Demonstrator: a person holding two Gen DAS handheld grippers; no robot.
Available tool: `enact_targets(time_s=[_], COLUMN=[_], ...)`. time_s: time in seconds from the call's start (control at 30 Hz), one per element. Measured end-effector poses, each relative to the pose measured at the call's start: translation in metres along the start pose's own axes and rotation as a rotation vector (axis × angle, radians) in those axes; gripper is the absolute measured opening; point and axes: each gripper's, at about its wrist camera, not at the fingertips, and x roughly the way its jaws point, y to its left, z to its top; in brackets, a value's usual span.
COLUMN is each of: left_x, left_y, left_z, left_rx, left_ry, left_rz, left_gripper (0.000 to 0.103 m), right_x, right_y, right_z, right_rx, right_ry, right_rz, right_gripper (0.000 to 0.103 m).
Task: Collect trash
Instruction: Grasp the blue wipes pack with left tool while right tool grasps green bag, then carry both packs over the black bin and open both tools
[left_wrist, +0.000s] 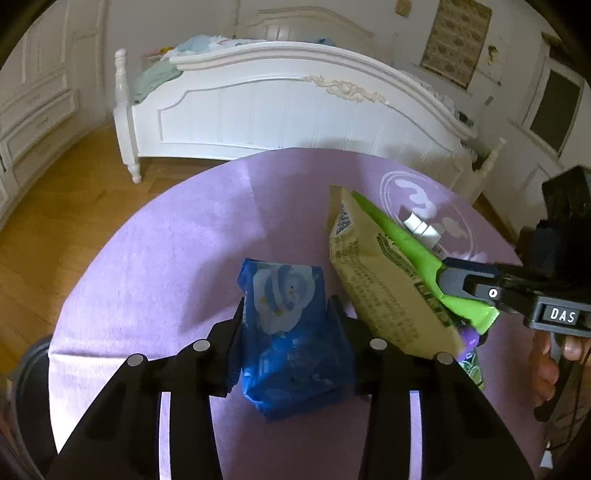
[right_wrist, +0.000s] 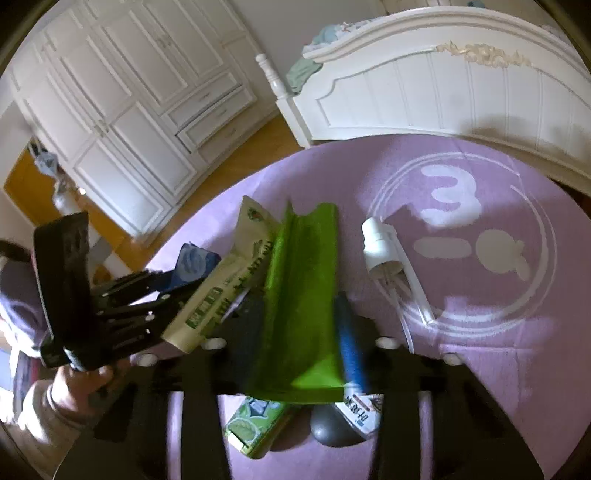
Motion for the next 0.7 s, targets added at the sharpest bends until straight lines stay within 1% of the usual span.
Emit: enact_targets(time_s=[0.07,0.17,0.3,0.4,0.53,0.63,0.7], left_x=[-0.005,-0.020,-0.040,-0.059,-0.087,-0.103,-0.117], left_y=[0.001,0.001,0.009,0.017,0.033,0.046,0.058], left_z=[-0.001,-0.005,-0.011,-0.015,-0.025,-0.032,-0.040], left_rx=[-0.005,-0.006,-0.027,-0.049,-0.076,-0.099,-0.116], left_ry=[-0.013,-0.046,-0.078,-0.108,-0.150,-0.173,-0.191], left_rz=[-0.003,-0.002,-0.002,0.001,0.011,0.026,0.049], left_gripper=[0.041,0.041,0.041,0.041,0.041,0.041,0.041], right_x=[-0.006,-0.015,-0.029,-0.039,-0.048,-0.048,-0.042], right_y=[-0.001,0.002,0.009,0.021,0.051,0.083,0.109], right_z=[-0.001,-0.001,-0.002,0.000,0.003,0.005,0.005], right_rx=[0.011,0.018,0.029,0.013,-0.029,-0.078,-0.118], right_ry=[-0.013,-0.038,-0.070,-0.091,-0.101,-0.092,-0.074], right_rz=[0.004,-0.001,0.022,0.031,0.064,0.093,0.117], right_gripper=[0.026,0.022,0.022,0.022,0.022,0.022,0.022])
